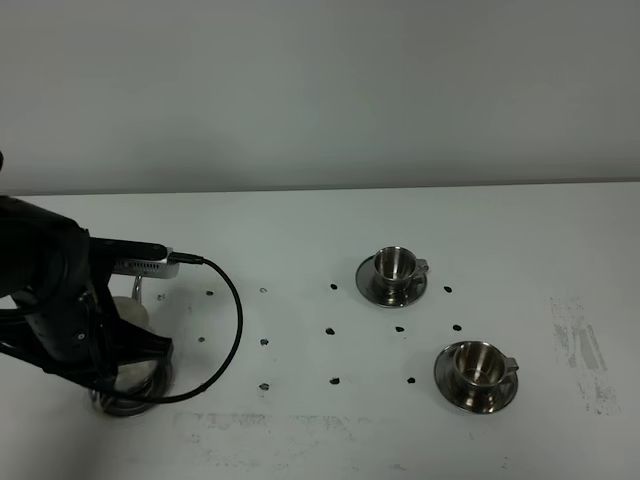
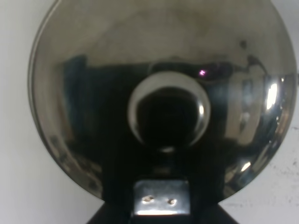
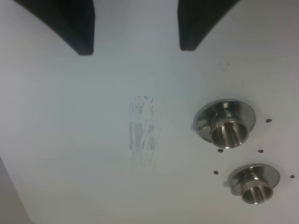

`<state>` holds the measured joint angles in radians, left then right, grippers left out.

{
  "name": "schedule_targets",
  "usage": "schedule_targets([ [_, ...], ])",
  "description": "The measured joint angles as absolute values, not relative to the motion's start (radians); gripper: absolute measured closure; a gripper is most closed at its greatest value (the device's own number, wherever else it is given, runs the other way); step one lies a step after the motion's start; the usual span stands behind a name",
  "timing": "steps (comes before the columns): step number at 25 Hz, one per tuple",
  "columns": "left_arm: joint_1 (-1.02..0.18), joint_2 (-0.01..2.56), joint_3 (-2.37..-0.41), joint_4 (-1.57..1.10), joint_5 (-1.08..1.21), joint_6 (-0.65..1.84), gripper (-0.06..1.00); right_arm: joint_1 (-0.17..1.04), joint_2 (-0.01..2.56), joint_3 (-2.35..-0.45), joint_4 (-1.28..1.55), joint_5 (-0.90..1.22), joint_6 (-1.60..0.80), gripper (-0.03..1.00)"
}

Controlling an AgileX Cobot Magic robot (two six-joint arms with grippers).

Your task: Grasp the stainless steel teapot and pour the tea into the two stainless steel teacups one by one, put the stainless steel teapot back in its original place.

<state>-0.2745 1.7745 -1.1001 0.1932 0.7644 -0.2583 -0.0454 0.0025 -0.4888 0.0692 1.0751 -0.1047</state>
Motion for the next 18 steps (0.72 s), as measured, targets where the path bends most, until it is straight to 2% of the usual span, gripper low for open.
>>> schedule_targets([
  [5, -0.277, 1.749, -1.176, 0.177, 0.821, -0.192, 0.69, -0.045, 0.002, -0.489, 0.069, 1.075, -0.105, 0.54],
  [18, -0.277, 1.748, -1.279, 0.069, 0.906, 0.270, 0.69, -0.045, 0.002, -0.489, 0.069, 1.075, -0.105, 0.54],
])
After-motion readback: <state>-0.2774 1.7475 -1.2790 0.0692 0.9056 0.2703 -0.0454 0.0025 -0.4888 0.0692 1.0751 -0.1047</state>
